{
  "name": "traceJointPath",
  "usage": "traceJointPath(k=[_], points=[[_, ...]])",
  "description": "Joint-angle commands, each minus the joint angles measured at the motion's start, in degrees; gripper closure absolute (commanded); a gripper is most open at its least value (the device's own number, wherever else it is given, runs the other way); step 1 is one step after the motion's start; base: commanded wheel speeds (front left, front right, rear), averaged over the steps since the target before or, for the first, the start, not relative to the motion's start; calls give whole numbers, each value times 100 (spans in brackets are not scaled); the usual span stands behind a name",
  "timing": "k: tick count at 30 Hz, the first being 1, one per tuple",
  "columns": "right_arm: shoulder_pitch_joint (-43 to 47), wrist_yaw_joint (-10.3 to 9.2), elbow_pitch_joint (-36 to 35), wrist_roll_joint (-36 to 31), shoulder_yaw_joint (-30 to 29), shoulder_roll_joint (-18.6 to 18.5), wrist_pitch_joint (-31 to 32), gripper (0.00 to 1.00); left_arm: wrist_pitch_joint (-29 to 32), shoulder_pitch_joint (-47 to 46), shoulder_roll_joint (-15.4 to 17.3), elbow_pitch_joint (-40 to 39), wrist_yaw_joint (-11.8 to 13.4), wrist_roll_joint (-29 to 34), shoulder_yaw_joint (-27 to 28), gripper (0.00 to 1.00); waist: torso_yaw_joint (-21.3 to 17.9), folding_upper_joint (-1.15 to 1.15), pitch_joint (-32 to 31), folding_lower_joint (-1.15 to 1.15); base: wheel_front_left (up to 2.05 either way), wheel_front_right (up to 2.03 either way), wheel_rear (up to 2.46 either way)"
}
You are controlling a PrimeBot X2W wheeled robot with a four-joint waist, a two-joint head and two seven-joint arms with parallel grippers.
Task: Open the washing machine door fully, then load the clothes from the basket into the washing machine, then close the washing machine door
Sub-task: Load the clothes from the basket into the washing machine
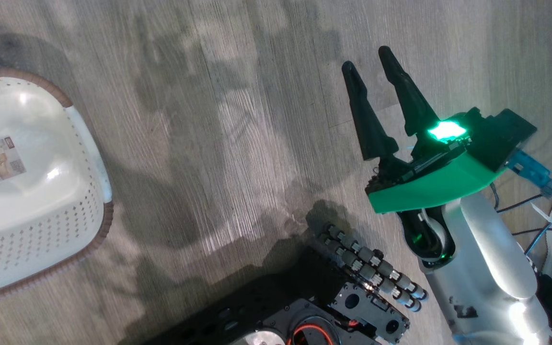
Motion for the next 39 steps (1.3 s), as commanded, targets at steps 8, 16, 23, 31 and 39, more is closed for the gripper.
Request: traceJointPath(k=[8, 16, 23, 31, 39], points=[[263, 0, -165, 34, 84, 8, -53, 0, -388, -574, -181, 740, -2, -346, 18, 100, -2, 0, 31, 0, 0, 0, 0], [166, 0, -167, 96, 151, 8, -53, 0, -714, -779, -203, 1399, 7, -381, -95, 0, -8, 0, -24, 0, 0, 0, 0], [75, 0, -75, 88, 241, 8, -53, 0, -988, -704, -141, 1756, 5, -427, -152, 0, -73, 0, -196, 0, 0, 0, 0], [51, 0, 10, -61, 95, 8, -53, 0, -1443, -26, -293, 2077, -12, -726, -44, 0, 98, 0, -746, 0, 0, 0, 0], [168, 0, 133, -375, -169, 8, -53, 0, -1629, 879, -613, 2002, -74, -1025, -3, 0, 423, 0, -1382, 0, 0, 0, 0]])
